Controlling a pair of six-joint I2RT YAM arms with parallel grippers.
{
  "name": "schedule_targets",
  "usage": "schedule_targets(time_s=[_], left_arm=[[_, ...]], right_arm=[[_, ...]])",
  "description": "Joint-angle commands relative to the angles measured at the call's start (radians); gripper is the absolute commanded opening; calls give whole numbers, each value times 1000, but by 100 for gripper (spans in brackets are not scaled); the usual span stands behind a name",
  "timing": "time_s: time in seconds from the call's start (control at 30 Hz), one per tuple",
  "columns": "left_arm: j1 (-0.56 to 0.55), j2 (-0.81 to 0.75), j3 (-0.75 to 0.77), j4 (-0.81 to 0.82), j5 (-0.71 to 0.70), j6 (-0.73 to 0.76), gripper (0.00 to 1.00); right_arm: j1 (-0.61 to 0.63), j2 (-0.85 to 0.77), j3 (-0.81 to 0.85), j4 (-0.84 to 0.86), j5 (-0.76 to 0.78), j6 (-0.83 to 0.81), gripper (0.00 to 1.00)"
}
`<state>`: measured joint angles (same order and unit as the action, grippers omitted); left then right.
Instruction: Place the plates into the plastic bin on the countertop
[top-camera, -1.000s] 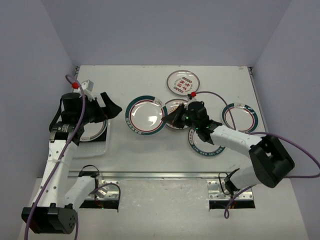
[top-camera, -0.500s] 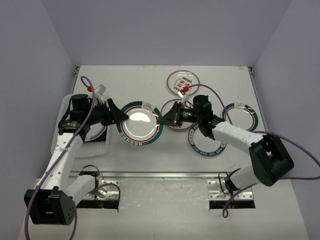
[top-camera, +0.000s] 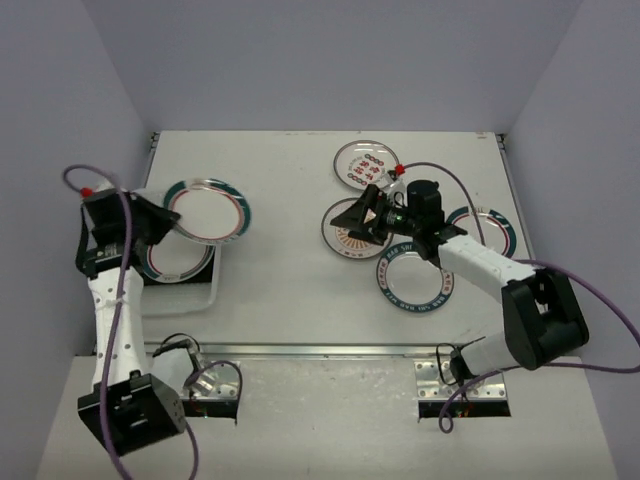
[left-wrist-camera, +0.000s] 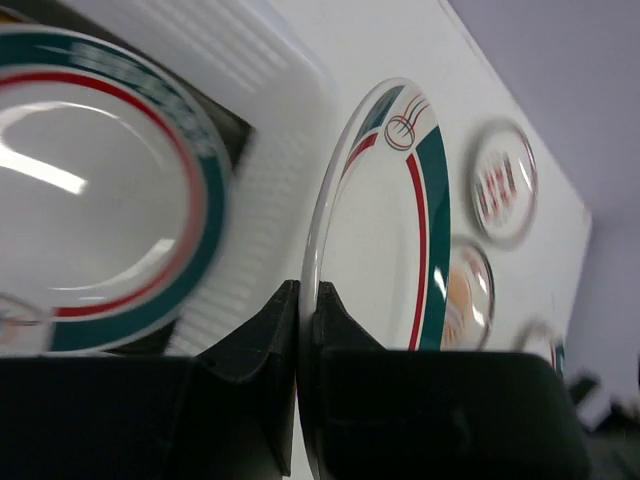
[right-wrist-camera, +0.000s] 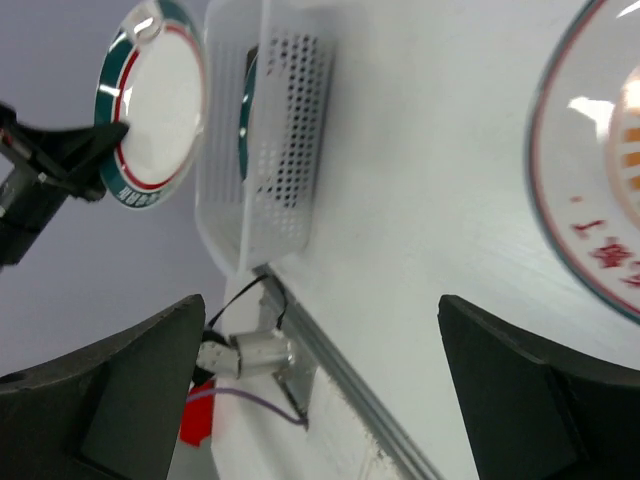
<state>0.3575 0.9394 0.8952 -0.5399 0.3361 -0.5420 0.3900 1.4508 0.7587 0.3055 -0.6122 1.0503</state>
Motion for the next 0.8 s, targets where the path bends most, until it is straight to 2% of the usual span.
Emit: schedule_targets(time_s=[0.0, 0.13, 0.27, 0.33, 0.4, 0.47, 0.5, 0.53, 0.57, 0.67, 0.77], left_arm=[[272, -38, -26, 34, -185, -130, 0], [285, -13, -56, 50, -295, -151, 0], [285, 24, -111, 86, -265, -160, 0], [286, 30, -131, 75, -303, -157, 0], [285, 25, -145, 71, -328, -149, 4], [285, 19, -162, 86, -332, -135, 28], [285, 19, -166, 86, -332, -134, 29], [285, 21, -168, 93, -329, -124, 55], [285, 27, -159, 89, -323, -117, 70], [285, 51, -127, 45, -305, -57, 100], [284, 74, -92, -35, -308, -15, 100]], right_arm=[[-75, -159, -16, -173, 82, -180, 99], [-106, -177, -20, -221, 62, -230, 99], [-151, -153, -27, -205, -1, -232, 99], [-191, -146, -35, -183, -38, -224, 99], [-219, -150, -48, -162, -68, -216, 99], [-248, -155, -54, -148, -76, -213, 99], [-249, -156, -55, -146, -77, -213, 99], [-264, -155, -55, -141, -78, -214, 99], [-274, -150, -51, -140, -83, -213, 99], [-304, -101, -25, -141, -110, -208, 99], [-357, -20, 33, -172, -103, -201, 99]])
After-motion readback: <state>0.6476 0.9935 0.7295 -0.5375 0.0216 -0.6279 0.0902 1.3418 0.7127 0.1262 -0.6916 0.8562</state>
